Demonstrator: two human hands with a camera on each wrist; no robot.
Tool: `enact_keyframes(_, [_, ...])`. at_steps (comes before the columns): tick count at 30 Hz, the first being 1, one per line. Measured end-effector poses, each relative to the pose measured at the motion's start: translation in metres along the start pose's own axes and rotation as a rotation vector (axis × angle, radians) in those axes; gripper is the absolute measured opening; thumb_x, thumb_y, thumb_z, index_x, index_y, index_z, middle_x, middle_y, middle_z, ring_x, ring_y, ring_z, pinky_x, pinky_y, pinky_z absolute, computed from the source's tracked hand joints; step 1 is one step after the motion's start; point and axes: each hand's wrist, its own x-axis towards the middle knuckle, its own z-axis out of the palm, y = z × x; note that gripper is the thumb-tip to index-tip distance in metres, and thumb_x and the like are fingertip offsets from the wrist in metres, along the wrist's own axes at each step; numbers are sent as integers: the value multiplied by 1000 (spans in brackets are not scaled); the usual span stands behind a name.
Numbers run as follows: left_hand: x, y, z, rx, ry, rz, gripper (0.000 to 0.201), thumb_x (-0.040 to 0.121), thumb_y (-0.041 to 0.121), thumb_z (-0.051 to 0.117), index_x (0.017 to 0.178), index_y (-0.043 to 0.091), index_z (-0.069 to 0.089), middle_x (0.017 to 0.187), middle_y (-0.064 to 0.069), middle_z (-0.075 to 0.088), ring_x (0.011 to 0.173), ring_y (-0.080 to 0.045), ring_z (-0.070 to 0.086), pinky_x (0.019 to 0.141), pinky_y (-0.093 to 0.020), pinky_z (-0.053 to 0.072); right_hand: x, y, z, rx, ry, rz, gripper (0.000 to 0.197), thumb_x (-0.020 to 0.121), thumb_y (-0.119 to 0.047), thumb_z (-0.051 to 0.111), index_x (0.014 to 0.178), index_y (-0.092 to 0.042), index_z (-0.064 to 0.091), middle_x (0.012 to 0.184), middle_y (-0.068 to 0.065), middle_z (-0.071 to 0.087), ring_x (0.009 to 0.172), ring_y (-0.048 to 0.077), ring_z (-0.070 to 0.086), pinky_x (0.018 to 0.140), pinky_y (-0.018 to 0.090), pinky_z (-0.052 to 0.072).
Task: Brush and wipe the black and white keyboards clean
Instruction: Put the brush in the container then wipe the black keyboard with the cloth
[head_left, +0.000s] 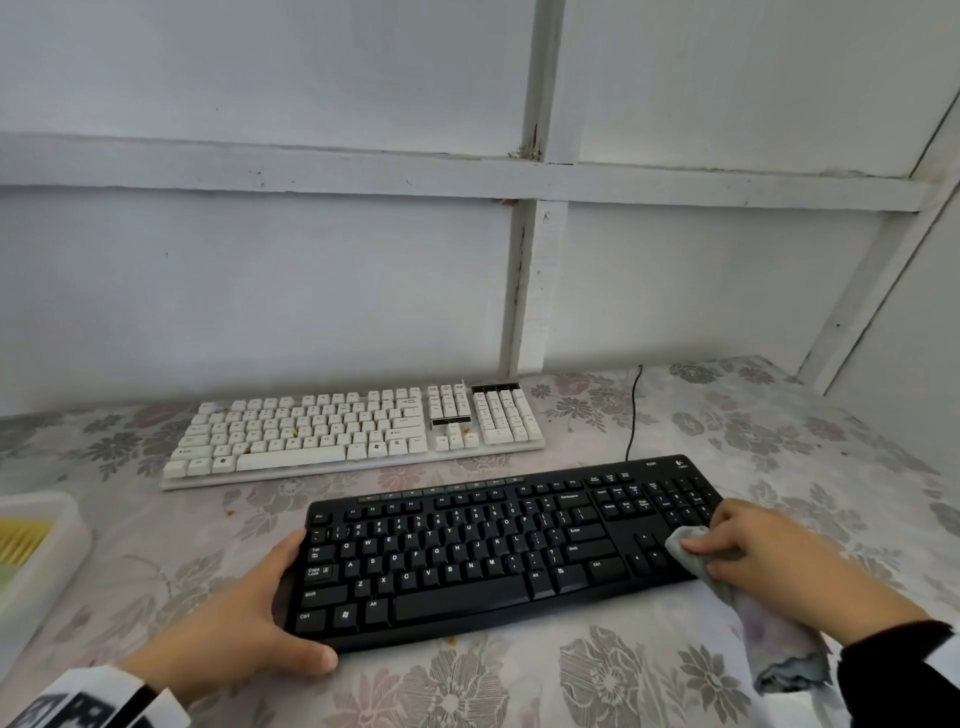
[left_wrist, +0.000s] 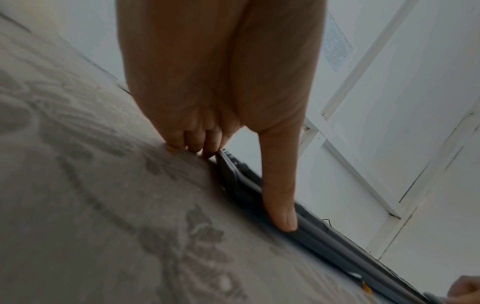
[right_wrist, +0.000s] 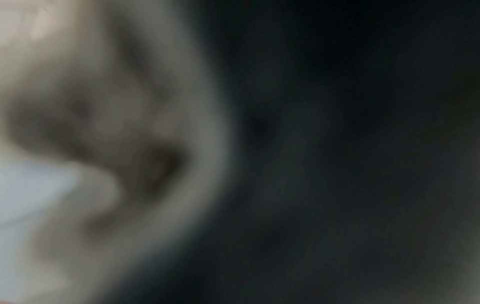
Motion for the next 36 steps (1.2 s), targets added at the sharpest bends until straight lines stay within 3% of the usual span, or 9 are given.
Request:
enact_keyframes(9, [3,-1,0,28,11,-17,136,25,39,95,140,42,24,122,22,55,109,-2,58,100,-29,43,7,50,-22,32,-14,293,41,80,-6,66,69,-46,63,78,-15,58,70,-1,48,64,12,34])
enact_keyframes(12, [3,1,1,42,14,-25,132,28,38,94,138,43,21,119,24,53,106,2,57,89,-18,44,24,46,-36,215,135,282,31,83,-4,66,94,-32,72,107,-2,70,93,12,59,84,22,36])
enact_keyframes(16, [-1,11,4,81,24,-25,131,17,57,88,127,49,17,115,28,50,102,8,52,79,-9,39,62,35,-36,280,146,248,32,93,-11,55,124,-14,62,130,8,59,120,24,52,102,29,34])
enact_keyframes(18, [-2,14,6,110,35,-21,127,20,58,88,124,51,15,115,32,45,101,10,49,78,-8,37,76,30,-28,226,95,282,29,96,-21,51,119,-7,63,123,13,62,109,25,55,91,29,38])
enact_keyframes(20, [-1,13,6,138,49,-12,121,30,51,89,126,51,15,116,33,43,101,11,48,79,-8,36,85,30,-20,167,79,293,24,93,-20,53,106,-3,66,110,15,65,96,26,58,76,28,38])
enact_keyframes(22, [1,11,5,132,62,-14,118,36,43,90,128,49,16,116,33,43,101,11,48,78,-8,36,87,33,-15,78,72,292,23,89,-17,54,102,-3,66,105,15,66,91,26,58,71,28,38])
enact_keyframes(26, [4,4,4,97,72,-20,132,17,53,91,127,46,20,117,29,46,102,9,49,85,-14,36,77,37,-12,-32,39,281,18,91,-18,51,93,-6,63,90,10,62,83,23,54,66,28,38])
enact_keyframes(30, [4,4,5,97,47,-11,143,11,54,90,136,37,23,128,19,47,112,-1,49,94,-20,36,58,43,-3,-84,45,292,28,92,-18,47,65,-19,41,70,-2,47,74,19,49,53,22,31])
enact_keyframes(36, [4,5,4,129,42,-32,151,10,55,90,142,33,22,130,14,48,115,-7,50,99,-24,35,30,47,-2,-99,-25,316,30,93,-19,45,64,-18,41,66,-4,46,58,7,41,49,18,28])
